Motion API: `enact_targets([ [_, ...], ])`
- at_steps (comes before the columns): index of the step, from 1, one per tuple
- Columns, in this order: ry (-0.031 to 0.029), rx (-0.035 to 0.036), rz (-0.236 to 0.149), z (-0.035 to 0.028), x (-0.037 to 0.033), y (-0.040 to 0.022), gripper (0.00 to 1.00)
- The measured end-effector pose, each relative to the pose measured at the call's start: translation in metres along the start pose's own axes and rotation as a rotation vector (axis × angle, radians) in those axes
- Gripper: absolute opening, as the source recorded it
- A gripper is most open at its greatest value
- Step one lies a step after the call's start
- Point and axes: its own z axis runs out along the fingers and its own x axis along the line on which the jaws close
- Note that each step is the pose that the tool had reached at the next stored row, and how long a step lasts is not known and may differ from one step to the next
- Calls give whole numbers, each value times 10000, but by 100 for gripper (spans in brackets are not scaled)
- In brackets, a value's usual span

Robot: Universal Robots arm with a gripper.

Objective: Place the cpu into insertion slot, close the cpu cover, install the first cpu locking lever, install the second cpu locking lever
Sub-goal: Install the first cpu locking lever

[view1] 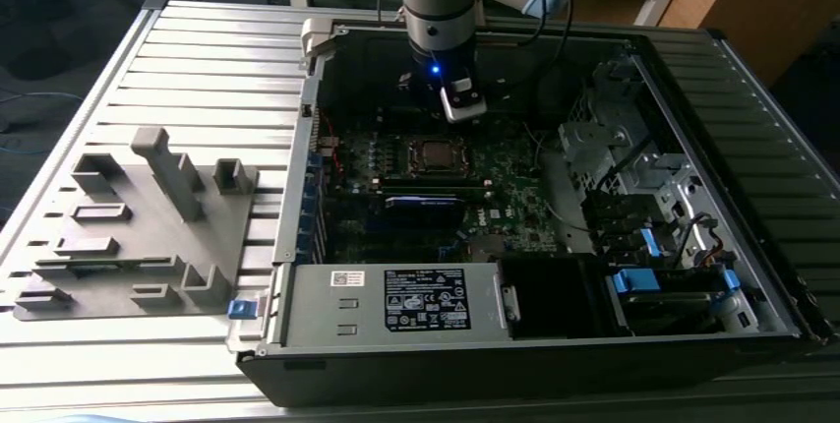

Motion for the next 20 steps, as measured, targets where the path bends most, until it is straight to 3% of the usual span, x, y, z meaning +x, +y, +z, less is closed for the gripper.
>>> enact_targets([
  [7,-58,-20,-19,-6,3,-34,11],
  [12,-146,-43,-37,5,4,-55,11],
  [20,-321,5,-90,20,-1,-88,11],
])
